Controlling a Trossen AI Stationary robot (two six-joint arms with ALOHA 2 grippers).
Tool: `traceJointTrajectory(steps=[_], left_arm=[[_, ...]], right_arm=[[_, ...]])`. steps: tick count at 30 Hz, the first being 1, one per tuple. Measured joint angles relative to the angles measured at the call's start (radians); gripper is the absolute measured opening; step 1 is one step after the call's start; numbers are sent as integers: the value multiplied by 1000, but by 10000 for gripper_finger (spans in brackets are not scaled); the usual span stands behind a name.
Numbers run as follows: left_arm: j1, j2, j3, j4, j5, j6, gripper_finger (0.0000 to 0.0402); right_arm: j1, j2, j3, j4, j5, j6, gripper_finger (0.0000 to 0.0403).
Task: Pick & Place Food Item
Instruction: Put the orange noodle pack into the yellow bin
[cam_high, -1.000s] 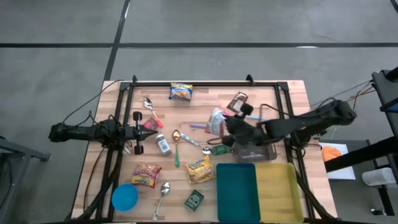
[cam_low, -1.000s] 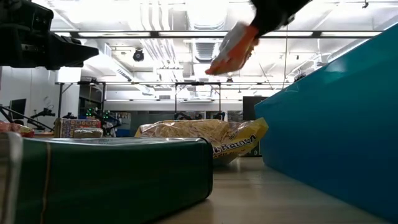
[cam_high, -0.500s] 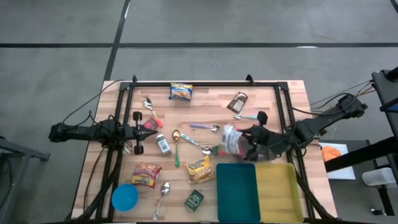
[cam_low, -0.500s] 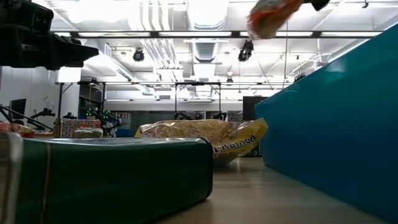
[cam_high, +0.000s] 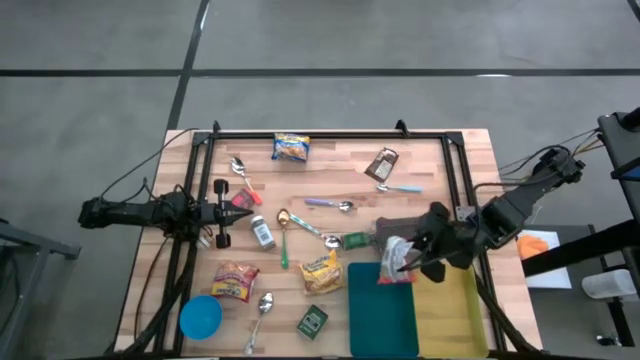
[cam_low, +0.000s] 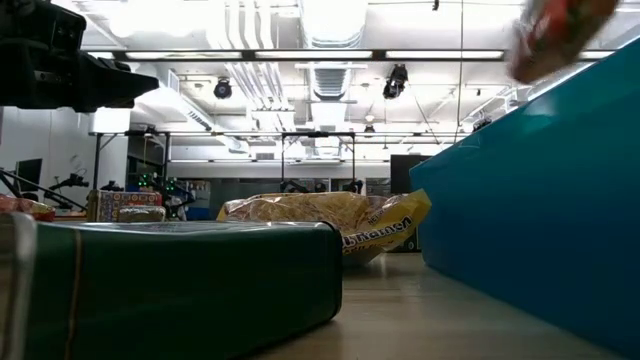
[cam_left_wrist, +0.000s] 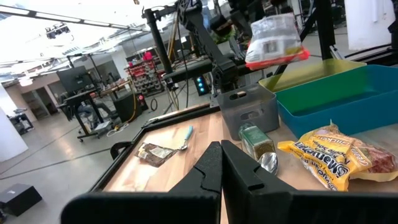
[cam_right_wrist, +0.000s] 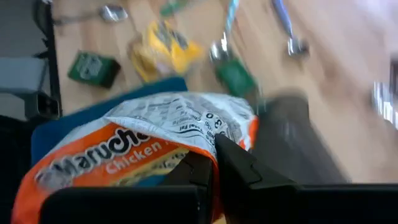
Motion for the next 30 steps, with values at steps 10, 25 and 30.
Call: traceJointTrajectory(steps=[10, 25, 30], left_arm=[[0, 0, 0, 0, 0, 0, 0], [0, 0, 0, 0, 0, 0, 0], [0, 0, 0, 0, 0, 0, 0]], right_arm=[[147, 101, 53, -184, -30, 343, 11], [164, 164, 73, -164, -187, 560, 11], [164, 165, 87, -277, -318, 681, 11]])
